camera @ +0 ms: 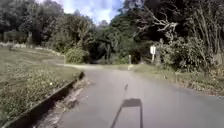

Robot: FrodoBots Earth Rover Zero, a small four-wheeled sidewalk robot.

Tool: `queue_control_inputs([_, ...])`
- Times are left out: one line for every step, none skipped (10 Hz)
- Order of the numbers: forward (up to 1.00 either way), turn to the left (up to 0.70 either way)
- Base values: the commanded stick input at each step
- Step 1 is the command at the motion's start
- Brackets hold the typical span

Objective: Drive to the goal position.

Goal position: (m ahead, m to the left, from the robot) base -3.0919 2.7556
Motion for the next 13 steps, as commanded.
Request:
queue_control_inputs([0.70, 0.03])
queue_control_inputs([0.70, 0.03])
queue_control_inputs([0.70, 0.03])
queue_control_inputs([0.70, 0.03])
queue_control_inputs([0.70, 0.03])
queue_control_inputs([0.70, 0.03])
queue_control_inputs([0.70, 0.03])
queue_control_inputs([0.70, 0.03])
queue_control_inputs([0.70, 0.03])
queue_control_inputs([0.70, 0.03])
queue_control_inputs([0.70, 0.03])
queue_control_inputs([0.70, 0.03])
queue_control_inputs([0.70, 0.03])
